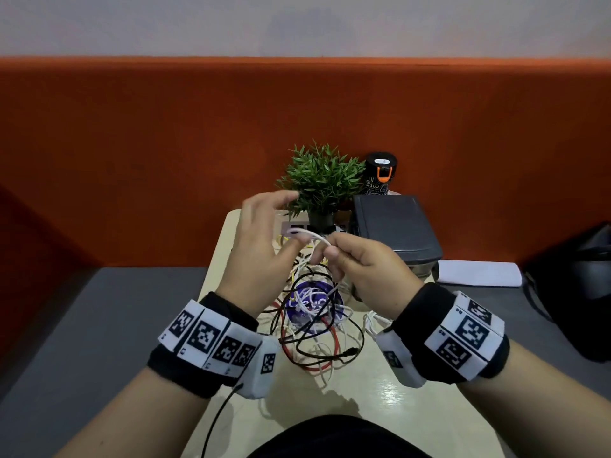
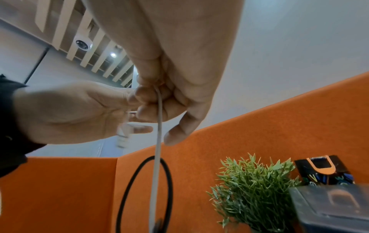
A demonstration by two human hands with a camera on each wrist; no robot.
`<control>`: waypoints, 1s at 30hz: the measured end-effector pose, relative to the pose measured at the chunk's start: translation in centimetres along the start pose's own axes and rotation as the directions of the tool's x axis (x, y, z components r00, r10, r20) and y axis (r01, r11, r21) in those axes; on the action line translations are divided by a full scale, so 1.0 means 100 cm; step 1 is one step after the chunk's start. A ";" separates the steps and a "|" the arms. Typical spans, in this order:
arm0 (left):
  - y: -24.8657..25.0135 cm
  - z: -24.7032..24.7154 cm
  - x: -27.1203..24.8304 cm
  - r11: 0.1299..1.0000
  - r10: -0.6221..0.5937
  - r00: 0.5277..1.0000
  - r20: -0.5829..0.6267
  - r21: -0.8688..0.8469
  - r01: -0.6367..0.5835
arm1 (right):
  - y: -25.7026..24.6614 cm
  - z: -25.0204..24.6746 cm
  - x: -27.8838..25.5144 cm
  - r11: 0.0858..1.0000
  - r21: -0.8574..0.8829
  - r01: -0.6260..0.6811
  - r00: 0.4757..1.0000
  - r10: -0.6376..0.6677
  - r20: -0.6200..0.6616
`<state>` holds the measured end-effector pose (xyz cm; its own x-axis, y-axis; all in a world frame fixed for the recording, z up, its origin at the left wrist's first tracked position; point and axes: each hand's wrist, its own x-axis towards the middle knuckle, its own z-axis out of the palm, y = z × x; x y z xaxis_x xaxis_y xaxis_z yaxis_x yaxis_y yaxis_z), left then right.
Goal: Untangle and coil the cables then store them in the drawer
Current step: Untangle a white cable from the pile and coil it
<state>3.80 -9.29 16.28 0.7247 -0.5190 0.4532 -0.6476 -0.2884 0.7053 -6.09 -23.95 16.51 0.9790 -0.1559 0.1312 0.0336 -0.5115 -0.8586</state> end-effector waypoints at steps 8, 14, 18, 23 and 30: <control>0.020 -0.002 0.000 0.742 -0.109 0.915 0.389 -0.581 0.335 | 0.000 -0.009 0.007 0.986 0.147 0.082 0.972 -0.046 -0.232; 0.024 -0.006 0.003 0.635 -0.055 0.881 0.470 -0.664 0.394 | 0.005 -0.005 0.012 0.945 0.298 0.135 0.959 -0.048 -0.279; 0.029 -0.003 0.002 0.538 0.019 0.891 0.454 -0.755 0.373 | 0.012 0.007 0.010 0.889 0.443 0.115 0.976 -0.018 -0.217; 0.031 -0.005 0.008 0.346 -0.030 0.944 0.328 -0.883 0.317 | 0.020 0.020 0.004 0.890 0.455 0.034 0.992 0.024 -0.120; 0.030 -0.003 0.009 0.399 -0.093 0.954 0.285 -0.867 0.298 | 0.019 0.023 -0.005 0.993 0.092 -0.074 0.987 0.060 0.149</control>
<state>2.55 -10.40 18.93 0.6844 -0.6979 0.2111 0.1617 0.4276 0.8894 -6.04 -22.90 13.70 0.9983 -0.0584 0.0043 -0.0206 -0.4189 -0.9078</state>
